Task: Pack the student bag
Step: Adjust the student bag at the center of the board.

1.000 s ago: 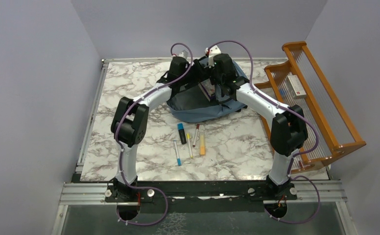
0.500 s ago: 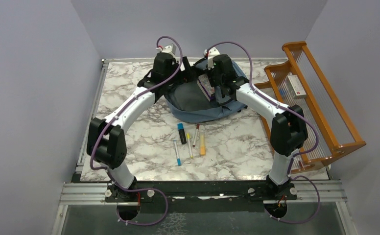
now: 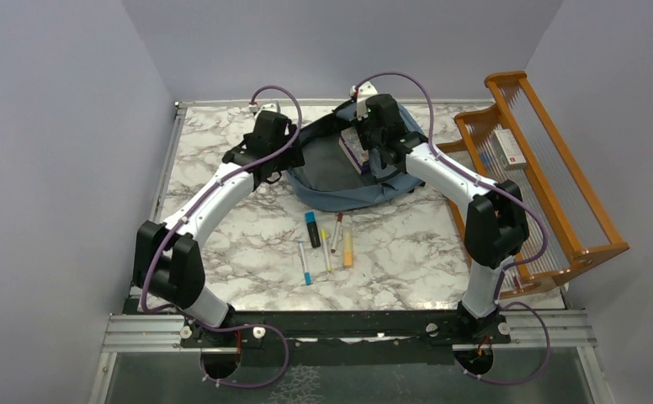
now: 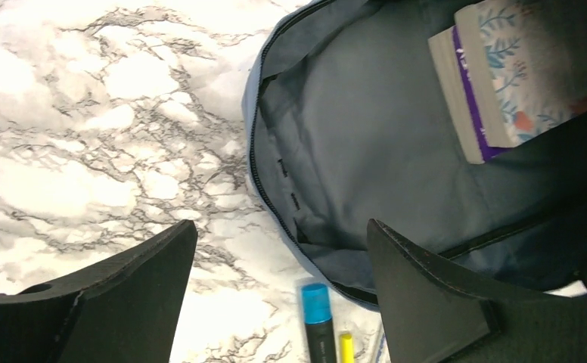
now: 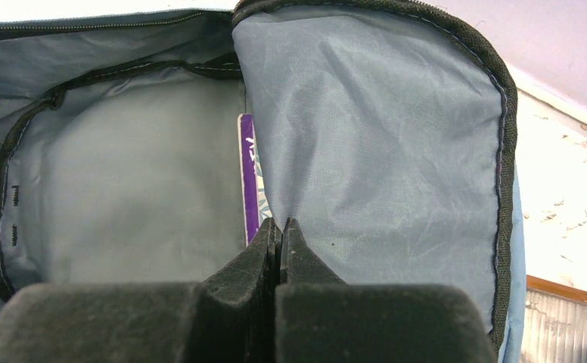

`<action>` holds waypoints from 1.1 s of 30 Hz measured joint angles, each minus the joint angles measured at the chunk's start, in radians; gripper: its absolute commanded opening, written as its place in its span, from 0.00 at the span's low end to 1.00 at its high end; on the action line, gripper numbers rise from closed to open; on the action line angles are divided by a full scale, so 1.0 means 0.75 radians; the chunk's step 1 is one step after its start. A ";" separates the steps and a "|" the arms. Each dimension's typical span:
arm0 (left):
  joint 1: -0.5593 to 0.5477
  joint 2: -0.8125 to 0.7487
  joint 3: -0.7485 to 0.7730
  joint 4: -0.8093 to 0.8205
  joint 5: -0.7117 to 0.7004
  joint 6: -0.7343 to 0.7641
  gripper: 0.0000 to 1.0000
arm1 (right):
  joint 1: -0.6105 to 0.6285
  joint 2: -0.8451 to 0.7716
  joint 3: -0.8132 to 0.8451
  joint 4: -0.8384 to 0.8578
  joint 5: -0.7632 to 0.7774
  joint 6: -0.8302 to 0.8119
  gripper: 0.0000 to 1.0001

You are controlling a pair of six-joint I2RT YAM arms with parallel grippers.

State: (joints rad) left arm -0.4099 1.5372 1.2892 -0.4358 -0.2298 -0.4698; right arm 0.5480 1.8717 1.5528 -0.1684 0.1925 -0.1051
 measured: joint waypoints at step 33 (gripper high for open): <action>0.081 0.205 -0.066 0.099 0.159 -0.004 0.00 | 0.002 -0.001 -0.008 -0.001 -0.065 -0.003 0.32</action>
State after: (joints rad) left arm -0.3489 1.6909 1.2396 -0.3618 -0.1104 -0.4725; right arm 0.5491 1.8713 1.5467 -0.1688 0.1440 -0.1070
